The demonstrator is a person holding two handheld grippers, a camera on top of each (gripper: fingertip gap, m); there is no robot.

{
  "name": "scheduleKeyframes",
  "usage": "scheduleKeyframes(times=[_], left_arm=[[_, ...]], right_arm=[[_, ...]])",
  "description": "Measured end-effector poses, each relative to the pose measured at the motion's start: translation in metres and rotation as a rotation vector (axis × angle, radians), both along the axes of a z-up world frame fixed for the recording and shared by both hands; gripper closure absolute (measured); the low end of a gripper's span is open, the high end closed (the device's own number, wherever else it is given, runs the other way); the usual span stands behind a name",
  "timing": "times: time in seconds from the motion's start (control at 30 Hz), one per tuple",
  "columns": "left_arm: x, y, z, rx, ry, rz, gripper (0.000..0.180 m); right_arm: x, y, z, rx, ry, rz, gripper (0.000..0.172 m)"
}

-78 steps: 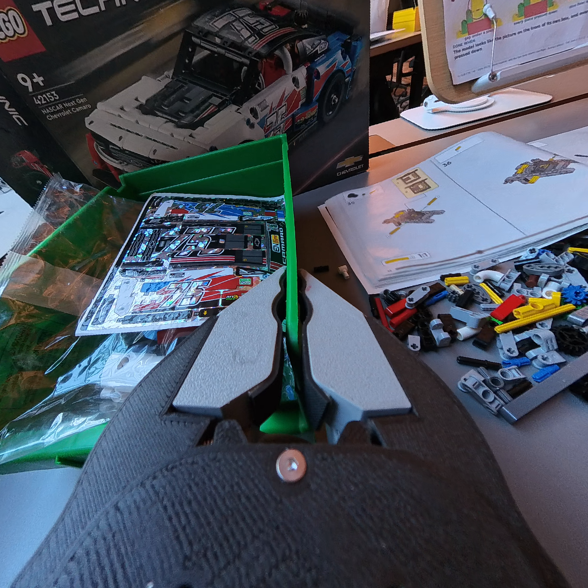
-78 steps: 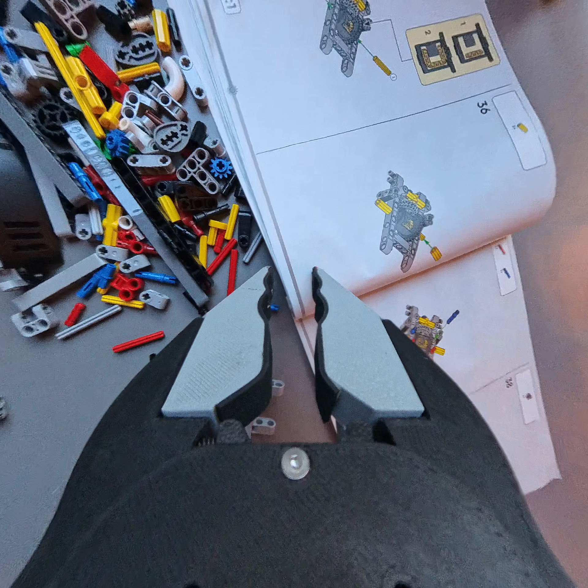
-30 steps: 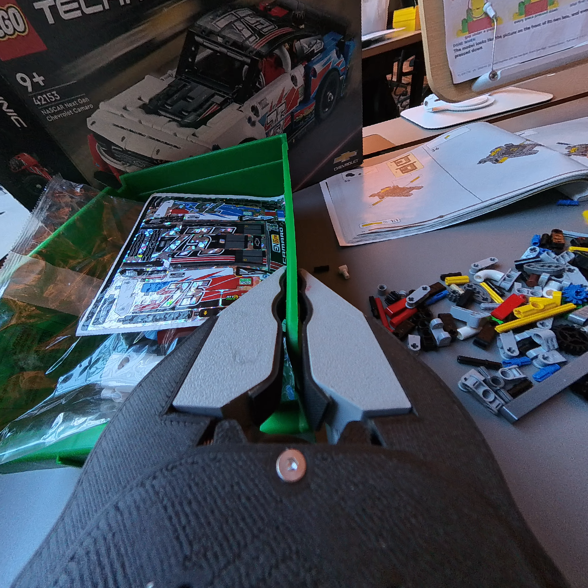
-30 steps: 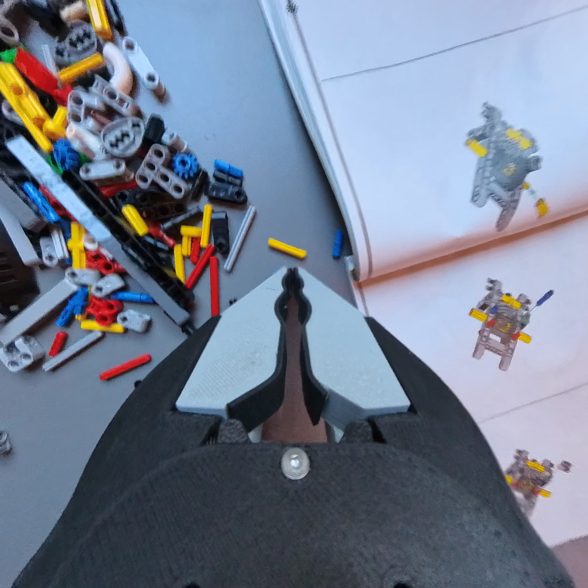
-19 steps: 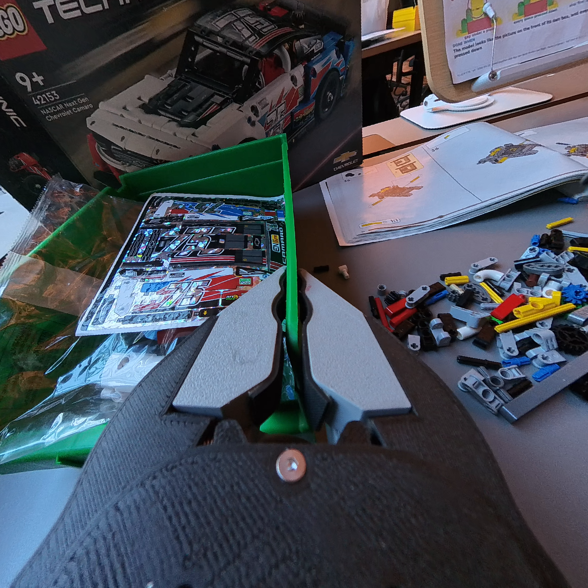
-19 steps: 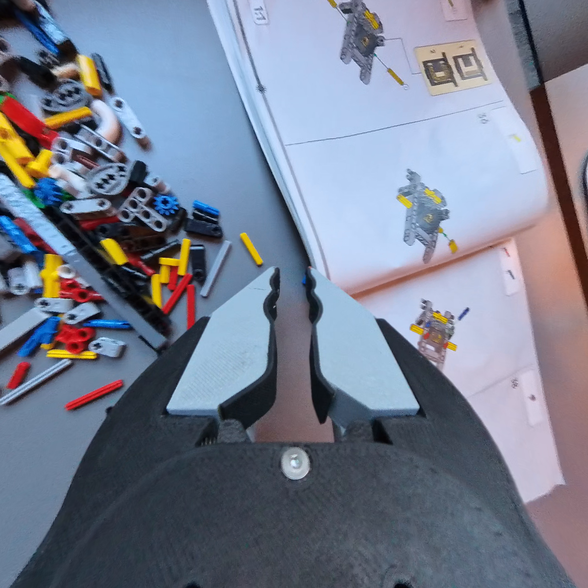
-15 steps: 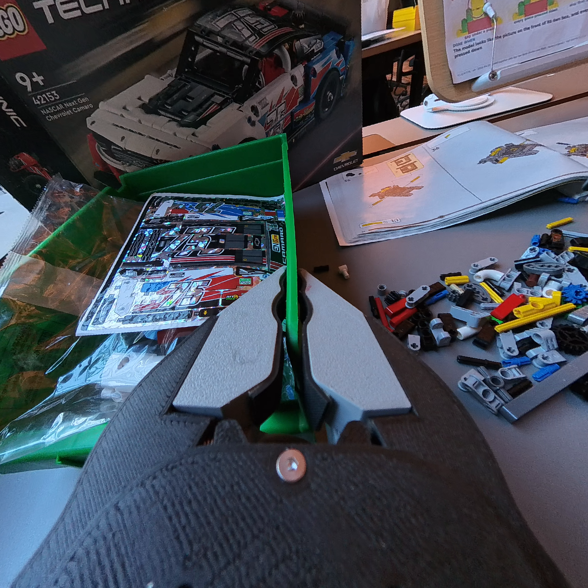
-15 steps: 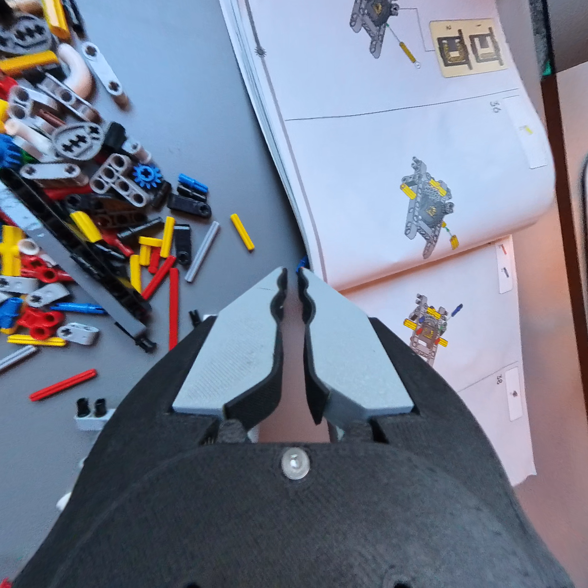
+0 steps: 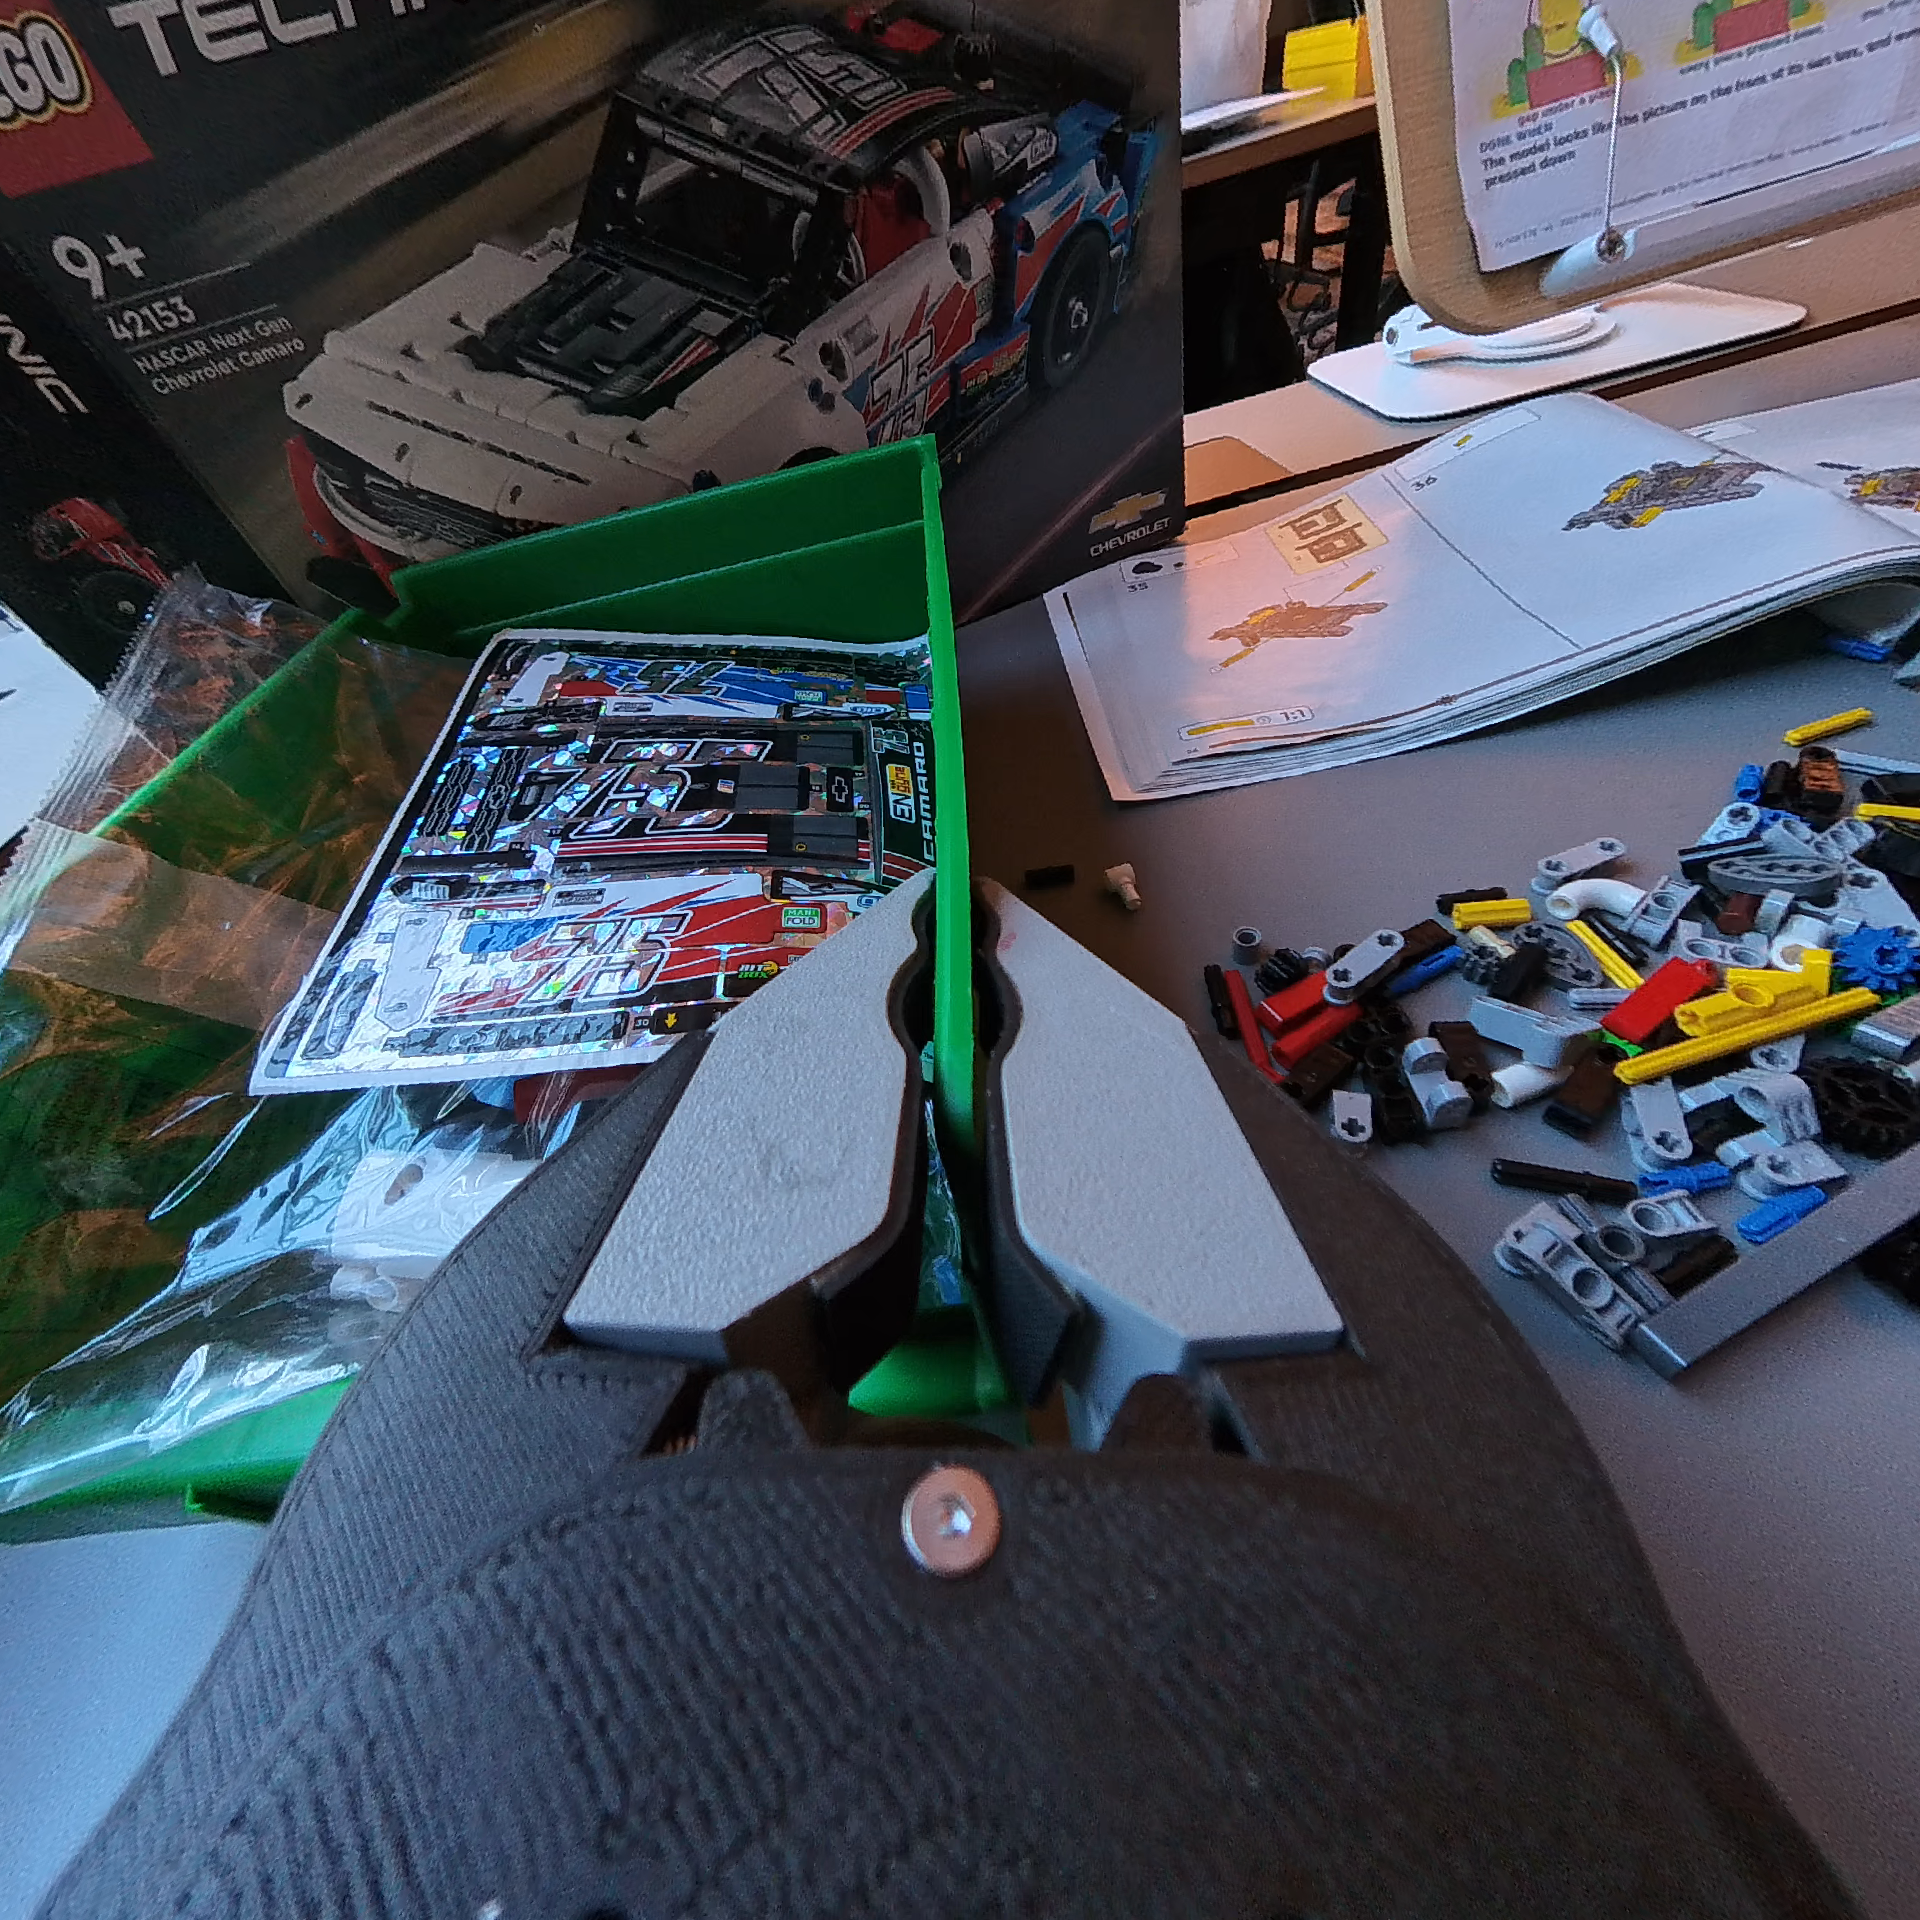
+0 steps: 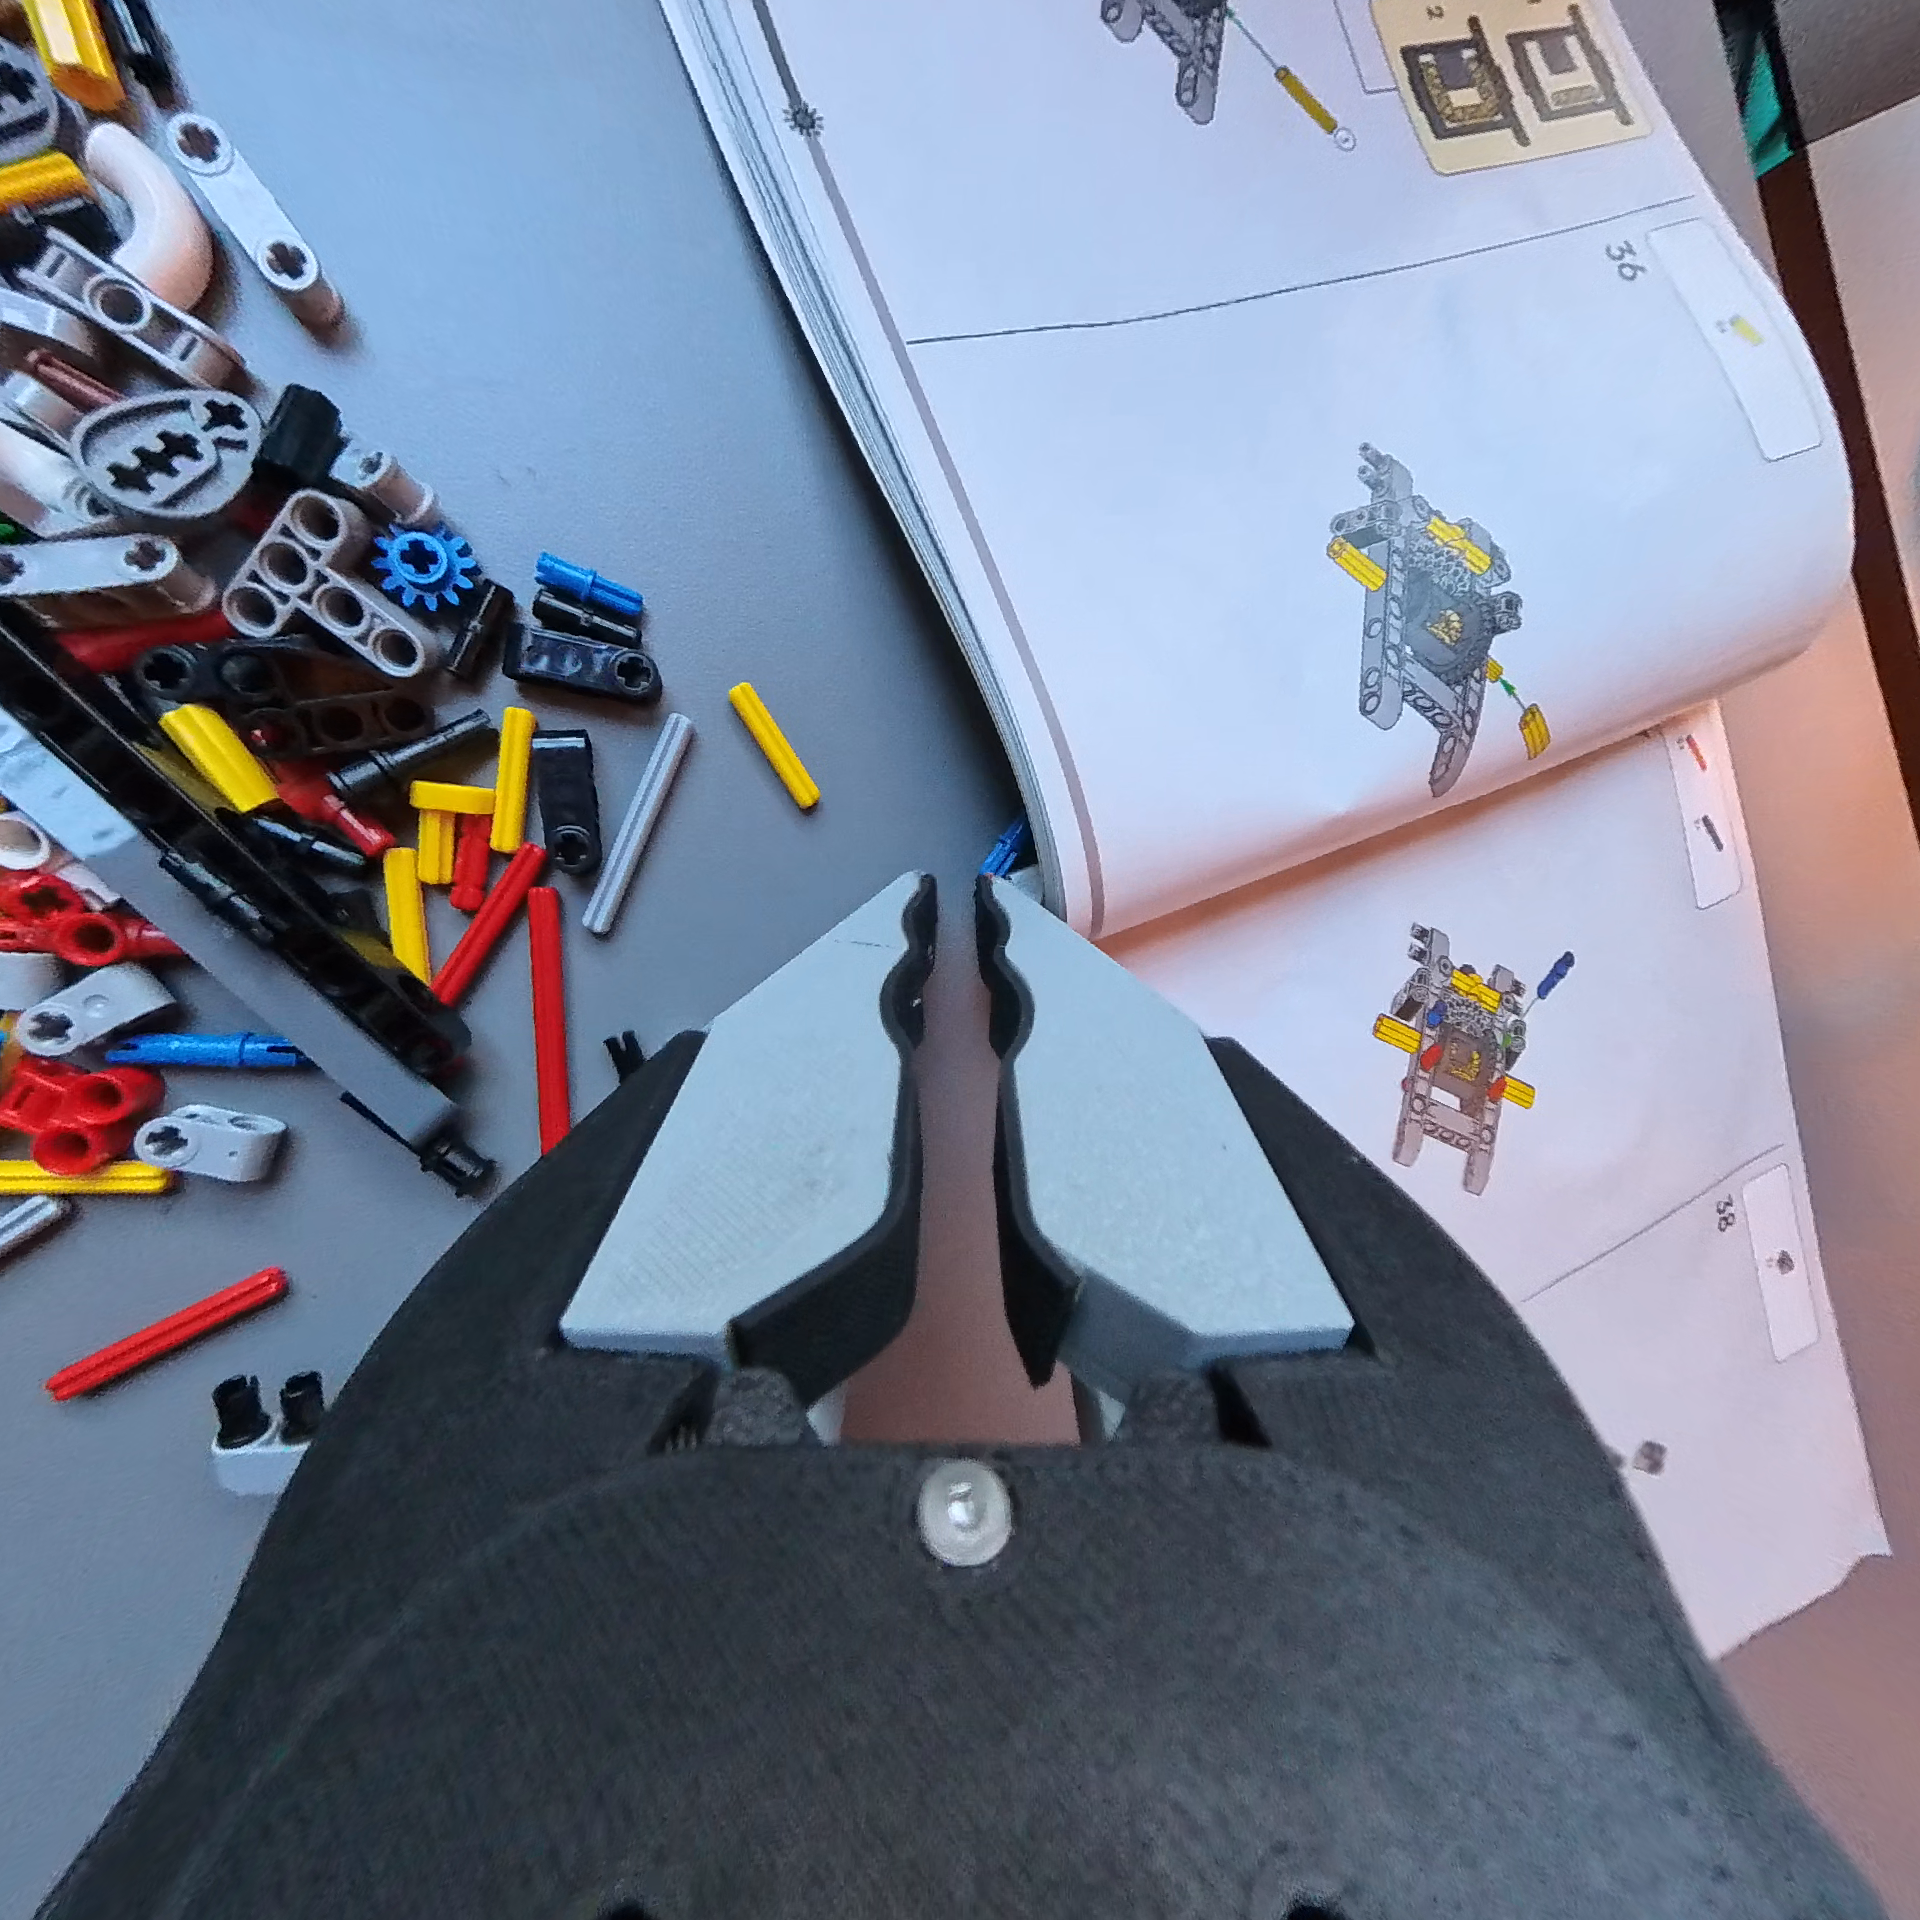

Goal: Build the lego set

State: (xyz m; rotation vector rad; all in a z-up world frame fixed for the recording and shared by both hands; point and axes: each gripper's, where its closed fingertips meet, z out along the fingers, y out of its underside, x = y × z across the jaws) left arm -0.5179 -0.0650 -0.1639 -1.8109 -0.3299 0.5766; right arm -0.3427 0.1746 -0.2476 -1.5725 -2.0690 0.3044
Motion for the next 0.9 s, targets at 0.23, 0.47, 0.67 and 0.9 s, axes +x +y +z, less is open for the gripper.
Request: scheduleKeyframes(times=[0.23, 0.47, 0.67, 0.9], left_arm=[[0.0, 0.0, 0.0, 0.0, -0.001, 0.0, 0.179], [0.0, 0.0, 0.0, -0.001, -0.001, 0.0, 0.179], [0.0, 0.0, 0.0, -0.001, -0.003, 0.001, 0.179], [0.001, 0.0, 0.0, 0.0, -0.007, -0.001, 0.18]], right_arm=[[-0.002, -0.01, 0.0, -0.4, 0.047, -0.102, 0.165], [0.006, -0.004, 0.001, -0.283, 0.044, -0.113, 0.159], [-0.003, -0.001, -0.001, -0.129, 0.065, -0.115, 0.171], [-0.01, 0.006, -0.001, -0.203, 0.07, -0.221, 0.172]])
